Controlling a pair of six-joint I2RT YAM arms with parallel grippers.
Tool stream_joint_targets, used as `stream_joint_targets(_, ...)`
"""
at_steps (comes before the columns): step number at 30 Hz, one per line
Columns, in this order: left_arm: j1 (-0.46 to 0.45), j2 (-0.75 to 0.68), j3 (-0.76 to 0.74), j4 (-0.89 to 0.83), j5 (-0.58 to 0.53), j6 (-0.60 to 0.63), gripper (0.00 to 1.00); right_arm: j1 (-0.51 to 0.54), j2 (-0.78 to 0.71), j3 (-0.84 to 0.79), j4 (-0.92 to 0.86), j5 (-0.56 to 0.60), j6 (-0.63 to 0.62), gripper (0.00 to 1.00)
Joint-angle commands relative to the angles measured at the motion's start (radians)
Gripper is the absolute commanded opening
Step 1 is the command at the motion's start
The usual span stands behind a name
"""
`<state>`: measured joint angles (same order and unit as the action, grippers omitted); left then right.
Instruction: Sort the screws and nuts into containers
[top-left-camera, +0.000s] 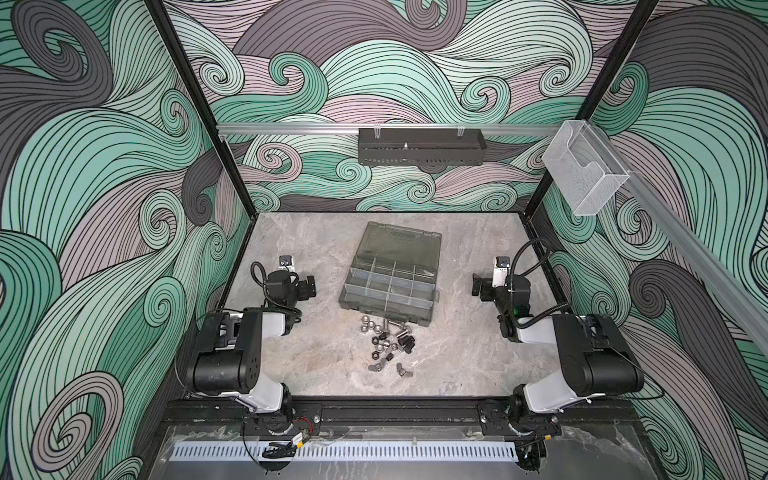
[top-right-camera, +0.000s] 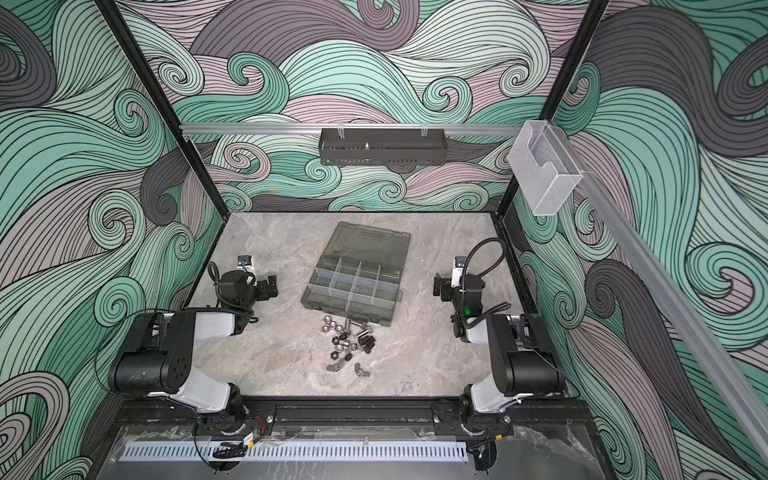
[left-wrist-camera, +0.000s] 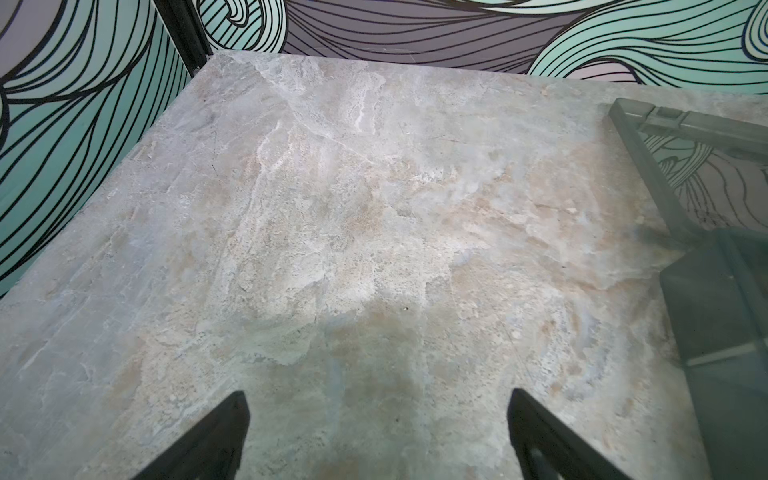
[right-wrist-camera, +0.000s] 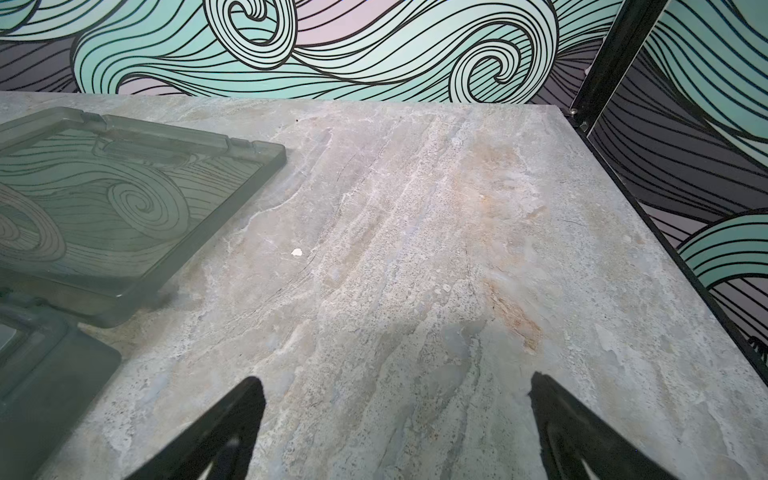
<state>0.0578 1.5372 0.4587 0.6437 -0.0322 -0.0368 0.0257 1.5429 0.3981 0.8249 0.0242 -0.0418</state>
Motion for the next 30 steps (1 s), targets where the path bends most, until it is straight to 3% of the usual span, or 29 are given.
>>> stream_joint_targets(1,0.009,-0.011,0.018,0.009,0.013,0.003,0.99,-0.002,-0.004,0.014,0.008,-0.008,0.008,0.99)
stream_joint_targets(30,0.009,-0.012,0.018,0.009,0.014,0.004,0.99,-0.003,-0.001,0.016,0.006,-0.008,0.009,0.99)
